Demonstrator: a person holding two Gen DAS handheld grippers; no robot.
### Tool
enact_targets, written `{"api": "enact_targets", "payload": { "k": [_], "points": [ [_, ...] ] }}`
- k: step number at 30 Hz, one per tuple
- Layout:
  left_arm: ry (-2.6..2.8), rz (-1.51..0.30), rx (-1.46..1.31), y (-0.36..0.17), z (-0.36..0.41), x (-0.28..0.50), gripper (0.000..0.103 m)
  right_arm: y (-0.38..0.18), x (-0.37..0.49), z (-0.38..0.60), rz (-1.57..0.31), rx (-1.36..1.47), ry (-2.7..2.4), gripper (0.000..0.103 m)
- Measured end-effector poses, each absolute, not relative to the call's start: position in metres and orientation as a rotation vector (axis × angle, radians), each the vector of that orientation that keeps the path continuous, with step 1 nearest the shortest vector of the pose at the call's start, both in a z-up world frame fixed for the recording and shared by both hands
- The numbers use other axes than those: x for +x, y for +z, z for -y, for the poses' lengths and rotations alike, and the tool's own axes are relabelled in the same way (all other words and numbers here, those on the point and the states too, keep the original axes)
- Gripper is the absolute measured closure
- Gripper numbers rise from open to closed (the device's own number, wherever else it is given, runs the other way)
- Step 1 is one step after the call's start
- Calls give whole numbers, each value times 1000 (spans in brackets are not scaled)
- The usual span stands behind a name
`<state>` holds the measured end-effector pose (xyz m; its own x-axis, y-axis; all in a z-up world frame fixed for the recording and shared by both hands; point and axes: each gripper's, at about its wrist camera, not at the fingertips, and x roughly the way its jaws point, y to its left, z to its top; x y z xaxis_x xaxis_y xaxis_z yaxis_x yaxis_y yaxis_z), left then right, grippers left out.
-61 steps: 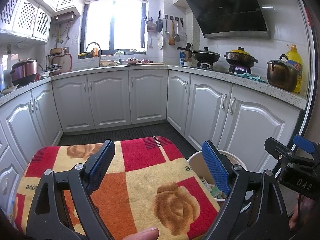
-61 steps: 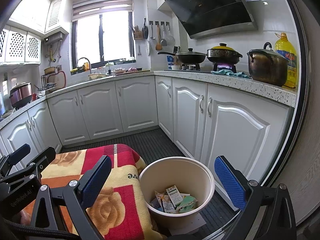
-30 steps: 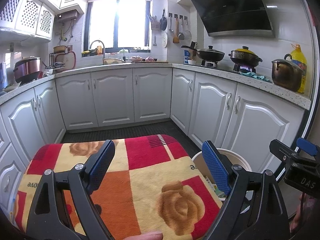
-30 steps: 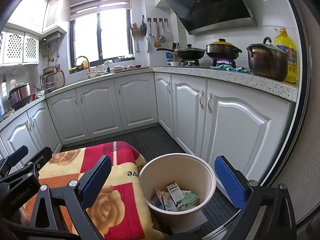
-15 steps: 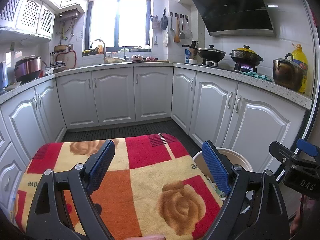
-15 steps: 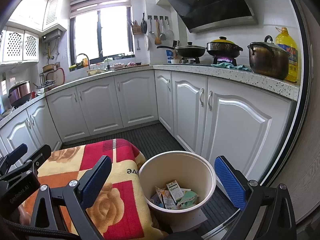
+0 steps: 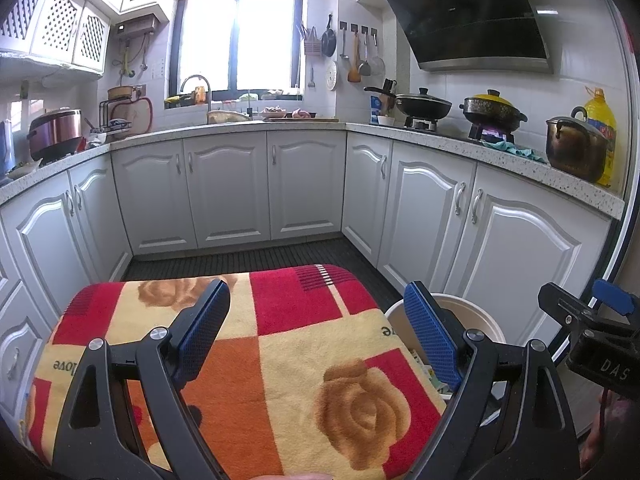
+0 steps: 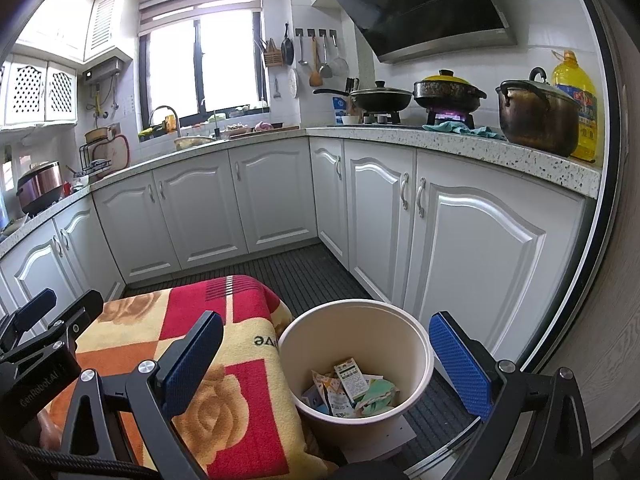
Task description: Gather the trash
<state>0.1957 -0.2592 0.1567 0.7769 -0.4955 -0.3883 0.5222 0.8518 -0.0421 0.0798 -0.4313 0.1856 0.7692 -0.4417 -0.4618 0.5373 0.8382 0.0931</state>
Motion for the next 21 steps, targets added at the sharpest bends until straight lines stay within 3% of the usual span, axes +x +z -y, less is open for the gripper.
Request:
{"api": "enact_targets", "payload": {
  "k": [21],
  "points": [
    [-572, -406, 99, 153, 263, 198, 14, 181, 84, 432, -463, 222, -539, 1]
  ]
}}
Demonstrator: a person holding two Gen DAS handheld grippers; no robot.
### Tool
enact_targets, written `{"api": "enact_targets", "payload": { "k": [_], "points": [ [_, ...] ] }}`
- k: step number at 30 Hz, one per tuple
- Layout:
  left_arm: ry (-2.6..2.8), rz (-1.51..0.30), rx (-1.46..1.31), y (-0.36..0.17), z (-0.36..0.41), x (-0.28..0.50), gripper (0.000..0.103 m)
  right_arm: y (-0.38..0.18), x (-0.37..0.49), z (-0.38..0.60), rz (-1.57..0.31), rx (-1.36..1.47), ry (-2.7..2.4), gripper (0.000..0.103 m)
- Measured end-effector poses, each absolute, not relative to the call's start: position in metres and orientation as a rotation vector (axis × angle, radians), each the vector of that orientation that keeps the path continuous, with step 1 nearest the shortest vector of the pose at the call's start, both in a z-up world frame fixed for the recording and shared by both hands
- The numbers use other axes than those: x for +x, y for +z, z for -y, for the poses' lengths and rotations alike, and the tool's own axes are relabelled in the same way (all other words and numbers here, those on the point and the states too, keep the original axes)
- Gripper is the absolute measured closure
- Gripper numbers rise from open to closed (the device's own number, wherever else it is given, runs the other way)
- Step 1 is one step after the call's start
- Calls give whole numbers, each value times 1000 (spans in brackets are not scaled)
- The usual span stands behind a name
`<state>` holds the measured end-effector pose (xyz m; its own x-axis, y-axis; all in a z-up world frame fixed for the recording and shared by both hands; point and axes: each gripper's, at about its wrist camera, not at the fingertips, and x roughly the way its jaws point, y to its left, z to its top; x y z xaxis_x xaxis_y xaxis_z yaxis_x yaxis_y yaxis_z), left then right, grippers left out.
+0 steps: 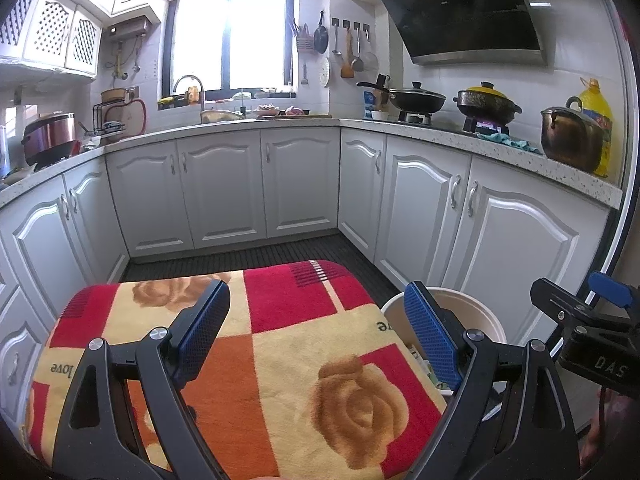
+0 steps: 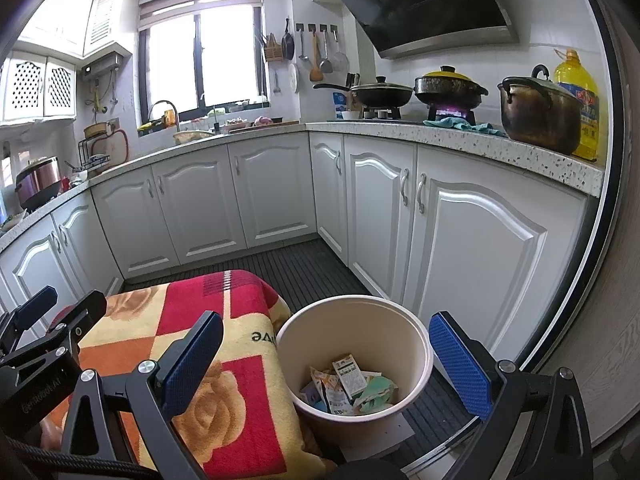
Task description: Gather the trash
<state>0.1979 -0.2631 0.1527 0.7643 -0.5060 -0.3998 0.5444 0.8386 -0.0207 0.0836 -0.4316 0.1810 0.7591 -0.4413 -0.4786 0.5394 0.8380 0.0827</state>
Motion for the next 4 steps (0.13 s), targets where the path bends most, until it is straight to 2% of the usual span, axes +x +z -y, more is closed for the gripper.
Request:
{"api": "enact_targets", "payload": {
  "k": [4],
  "points": [
    [-576, -419, 106, 149, 262, 200, 14, 178, 87, 431, -479, 220, -536, 1]
  ]
}}
